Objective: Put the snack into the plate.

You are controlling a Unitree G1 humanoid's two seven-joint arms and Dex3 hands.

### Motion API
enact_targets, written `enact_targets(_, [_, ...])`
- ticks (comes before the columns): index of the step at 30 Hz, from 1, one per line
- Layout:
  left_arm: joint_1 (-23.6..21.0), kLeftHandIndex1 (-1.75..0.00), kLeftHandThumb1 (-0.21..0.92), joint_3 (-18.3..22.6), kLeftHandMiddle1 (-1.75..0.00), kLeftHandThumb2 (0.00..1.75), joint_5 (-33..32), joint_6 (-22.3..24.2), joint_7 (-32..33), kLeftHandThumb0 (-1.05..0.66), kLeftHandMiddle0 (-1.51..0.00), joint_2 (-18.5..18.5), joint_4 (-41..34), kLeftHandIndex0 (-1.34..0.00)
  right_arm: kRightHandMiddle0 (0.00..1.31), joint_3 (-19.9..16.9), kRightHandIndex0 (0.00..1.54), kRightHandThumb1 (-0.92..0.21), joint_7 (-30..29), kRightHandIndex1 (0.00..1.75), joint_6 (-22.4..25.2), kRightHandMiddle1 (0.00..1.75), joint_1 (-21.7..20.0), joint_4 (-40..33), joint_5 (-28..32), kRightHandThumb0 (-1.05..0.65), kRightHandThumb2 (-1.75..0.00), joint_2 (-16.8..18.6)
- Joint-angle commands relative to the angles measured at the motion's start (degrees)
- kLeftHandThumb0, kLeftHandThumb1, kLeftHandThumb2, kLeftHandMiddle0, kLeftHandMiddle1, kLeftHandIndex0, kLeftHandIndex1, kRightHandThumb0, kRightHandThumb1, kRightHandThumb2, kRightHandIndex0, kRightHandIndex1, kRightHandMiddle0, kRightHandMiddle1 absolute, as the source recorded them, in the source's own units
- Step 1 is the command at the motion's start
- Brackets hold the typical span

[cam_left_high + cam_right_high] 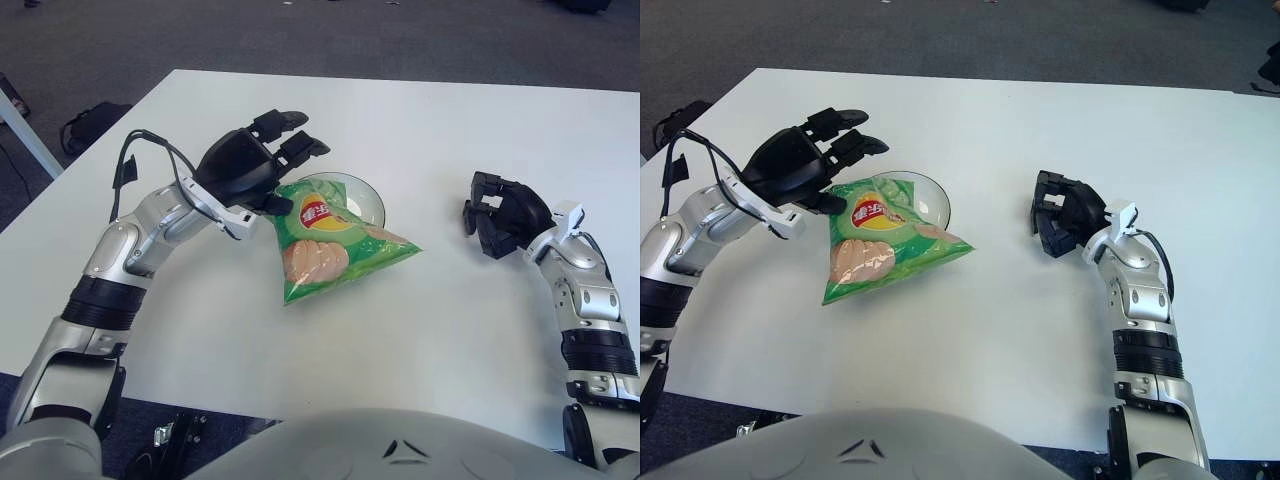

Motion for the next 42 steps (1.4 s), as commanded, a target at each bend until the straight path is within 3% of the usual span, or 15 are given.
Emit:
enact_targets(1, [-0.53,-1.05,0.92,-0.54,-0.38,1.2,0.59,0.45,0.89,-0.57,-0.26,0.07,0.71,0.0,0.72,0.41,0.87,0.07,0.19,1.72,1.56,1.75,1.14,0.9,-0.93,-0.01,-1.75,-0.65])
enact_targets(8, [-0.83,-1.14,0.92,-1.16,-0.47,1.17,0.92,0.36,1.73,-0.57,-0.29,0.11,1.86,0.0,0.72,0.56,0.87,0.07,0.23,1.72,1.75,1.75,1.13,0.75,-0.97,-0.01,-1.75,-0.63])
enact_targets(21, [-1.4,-1.17,0.92,-1.65,-0.56,1.08,0.45,0.87,1.98,-0.56,-0.3,0.03,3.9,-0.01,0.71,0.61,0.86,0.07,1.06,1.74,1.68,1.75,0.93,1.3,-0.88,-0.01,-1.75,-0.83])
enact_targets(29, [-1.33,-1.17,0.92,-0.71,-0.7,1.0,0.35,1.72,6.33,-0.52,-0.36,-1.15,6.54,-0.08,0.71,0.54,0.86,0.06,1.21,1.74,1.48,1.75,0.92,1.62,-0.9,-0.01,-1.75,-0.87])
enact_targets(42, [-0.25,-1.17,0.91,1.04,-0.82,0.87,4.61,10.97,16.95,-0.52,-0.39,-2.37,8.13,-0.15,0.71,0.44,0.86,0.07,1.68,1.73,1.55,1.75,0.84,2.27,-0.5,-0.01,-1.75,-0.85])
